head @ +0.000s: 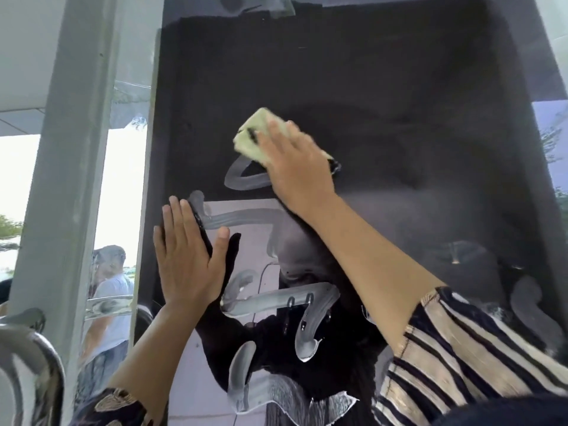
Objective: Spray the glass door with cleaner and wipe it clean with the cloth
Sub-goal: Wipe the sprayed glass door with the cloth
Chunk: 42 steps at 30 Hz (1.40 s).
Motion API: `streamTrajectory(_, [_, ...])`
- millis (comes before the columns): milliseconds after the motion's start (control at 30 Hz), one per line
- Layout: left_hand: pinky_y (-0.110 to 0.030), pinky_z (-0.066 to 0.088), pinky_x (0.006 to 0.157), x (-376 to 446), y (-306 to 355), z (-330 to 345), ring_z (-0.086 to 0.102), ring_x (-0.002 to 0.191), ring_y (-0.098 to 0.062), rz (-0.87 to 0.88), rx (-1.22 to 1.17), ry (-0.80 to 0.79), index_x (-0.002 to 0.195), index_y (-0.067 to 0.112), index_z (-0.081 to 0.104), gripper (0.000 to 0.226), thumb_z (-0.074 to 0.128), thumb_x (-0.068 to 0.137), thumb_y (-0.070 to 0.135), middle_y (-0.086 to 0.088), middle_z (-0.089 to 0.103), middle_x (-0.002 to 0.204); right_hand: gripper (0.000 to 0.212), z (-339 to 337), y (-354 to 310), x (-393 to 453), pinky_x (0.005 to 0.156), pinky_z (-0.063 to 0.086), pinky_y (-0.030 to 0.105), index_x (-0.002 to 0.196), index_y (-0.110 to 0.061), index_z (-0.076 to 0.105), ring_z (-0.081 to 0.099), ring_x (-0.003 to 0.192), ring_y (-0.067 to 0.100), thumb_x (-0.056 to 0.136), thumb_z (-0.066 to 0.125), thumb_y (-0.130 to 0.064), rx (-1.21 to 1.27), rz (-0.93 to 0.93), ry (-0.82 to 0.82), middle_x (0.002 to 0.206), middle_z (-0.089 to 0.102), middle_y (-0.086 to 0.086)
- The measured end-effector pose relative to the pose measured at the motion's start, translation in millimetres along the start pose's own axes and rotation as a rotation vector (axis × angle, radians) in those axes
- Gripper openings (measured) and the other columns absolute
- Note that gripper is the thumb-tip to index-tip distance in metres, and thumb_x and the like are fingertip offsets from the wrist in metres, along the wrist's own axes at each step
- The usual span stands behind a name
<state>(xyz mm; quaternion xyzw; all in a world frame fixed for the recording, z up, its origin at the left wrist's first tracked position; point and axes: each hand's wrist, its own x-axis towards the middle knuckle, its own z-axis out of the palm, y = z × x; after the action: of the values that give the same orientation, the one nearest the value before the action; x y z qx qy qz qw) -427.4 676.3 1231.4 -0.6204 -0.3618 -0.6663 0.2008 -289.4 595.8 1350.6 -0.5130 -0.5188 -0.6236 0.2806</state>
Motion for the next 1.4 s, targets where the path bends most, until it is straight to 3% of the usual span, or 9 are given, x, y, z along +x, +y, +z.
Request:
streamTrajectory(133, [-0.037, -0.003, 0.114, -1.2, -0.2, -3.5, -0.002, 0.141, -0.019, -0.006, -0.009, -0.008, 0.144, 0.003, 0.005, 0.083, 0.004, 0.083, 0.059, -0.011, 0.003, 0.154, 0.055, -3.5, -16.9, -49.8, 0.108, 0.018, 0.037, 0.143, -0.016, 0.023, 0.022, 0.137, 0.028, 0.092, 0.043, -0.018, 0.046, -0.320, -0.106, 0.153, 0.019, 0.005])
streamTrajectory(267, [-0.037, -0.003, 0.114, -1.2, -1.6, -5.4, 0.000, 0.141, -0.021, 0.026, -0.037, -0.016, 0.144, 0.003, 0.006, 0.085, 0.005, 0.082, 0.061, -0.012, 0.005, 0.154, 0.051, -14.7, 15.6, -88.5, 0.092, 0.047, 0.041, 0.123, -0.010, 0.056, 0.056, 0.113, 0.029, 0.073, 0.071, -0.010, 0.062, -0.462, -0.027, 0.129, 0.056, 0.008])
streamTrajectory(367, [-0.040, 0.004, 0.114, 2.1, -5.8, -8.1, 0.007, 0.141, -0.023, 0.028, -0.097, 0.000, 0.144, 0.004, 0.013, 0.081, 0.010, 0.083, 0.058, -0.012, 0.013, 0.153, 0.046, -19.1, 47.0, -84.8, 0.087, 0.048, 0.049, 0.119, -0.006, 0.059, 0.058, 0.108, 0.037, 0.074, 0.064, -0.004, 0.033, -0.204, 0.102, 0.124, 0.059, 0.013])
streamTrajectory(500, [-0.043, 0.011, 0.114, 3.8, -17.5, -13.4, 0.012, 0.140, -0.024, 0.096, -0.176, 0.002, 0.142, 0.002, 0.020, 0.075, 0.017, 0.085, 0.052, -0.012, 0.019, 0.151, 0.047, -14.6, 43.6, -67.7, 0.106, 0.026, 0.047, 0.138, -0.008, 0.034, 0.031, 0.131, 0.039, 0.092, 0.042, -0.010, 0.140, 0.307, 0.115, 0.147, 0.033, 0.013])
streamTrajectory(600, [-0.041, 0.006, 0.115, 1.8, -22.3, -10.7, 0.006, 0.141, -0.022, 0.122, -0.159, 0.033, 0.142, 0.002, 0.019, 0.073, 0.017, 0.087, 0.050, -0.012, 0.014, 0.152, 0.045, -5.3, 27.2, -45.0, 0.108, 0.020, 0.043, 0.141, -0.012, 0.028, 0.023, 0.135, 0.036, 0.097, 0.032, -0.016, 0.107, 0.364, 0.129, 0.151, 0.023, 0.009])
streamTrajectory(867, [-0.048, 0.015, 0.113, 0.3, -25.5, -10.0, 0.015, 0.139, -0.026, 0.066, -0.330, 0.078, 0.142, 0.000, 0.015, 0.077, 0.018, 0.085, 0.052, -0.014, 0.019, 0.150, 0.047, 7.8, -41.1, -7.4, 0.106, 0.016, 0.039, 0.142, -0.019, 0.025, 0.019, 0.136, 0.029, 0.095, 0.028, -0.015, 0.087, -0.037, 0.029, 0.153, 0.019, 0.003])
streamTrajectory(1000, [-0.056, 0.027, 0.105, -0.9, -25.1, -14.5, 0.026, 0.135, -0.030, 0.057, -0.427, 0.100, 0.142, 0.000, 0.015, 0.097, 0.011, 0.081, 0.074, -0.014, 0.023, 0.149, 0.054, 7.5, -64.9, -15.5, 0.108, 0.018, 0.037, 0.142, -0.021, 0.023, 0.020, 0.136, 0.027, 0.091, 0.038, -0.013, 0.058, -0.291, -0.038, 0.153, 0.016, 0.001])
streamTrajectory(1167, [-0.041, 0.035, 0.103, -2.3, -29.9, -19.1, 0.039, 0.128, -0.029, 0.115, -0.514, 0.101, 0.140, -0.005, 0.020, 0.104, 0.013, 0.078, 0.079, -0.011, 0.035, 0.141, 0.056, 3.5, -71.1, -54.2, 0.110, 0.021, 0.036, 0.143, -0.025, 0.021, 0.021, 0.137, 0.024, 0.093, 0.042, -0.014, 0.019, -0.558, -0.117, 0.154, 0.016, -0.004])
streamTrajectory(1400, [-0.054, 0.016, 0.111, -29.0, -38.0, -21.8, 0.014, 0.140, -0.024, 0.167, -0.376, -0.014, 0.141, -0.001, 0.022, 0.084, 0.014, 0.088, 0.063, -0.008, 0.018, 0.148, 0.057, -8.7, -22.9, -97.3, 0.104, 0.037, 0.045, 0.130, -0.016, 0.049, 0.040, 0.129, 0.029, 0.078, 0.060, 0.003, 0.152, -0.528, -0.123, 0.142, 0.042, 0.002])
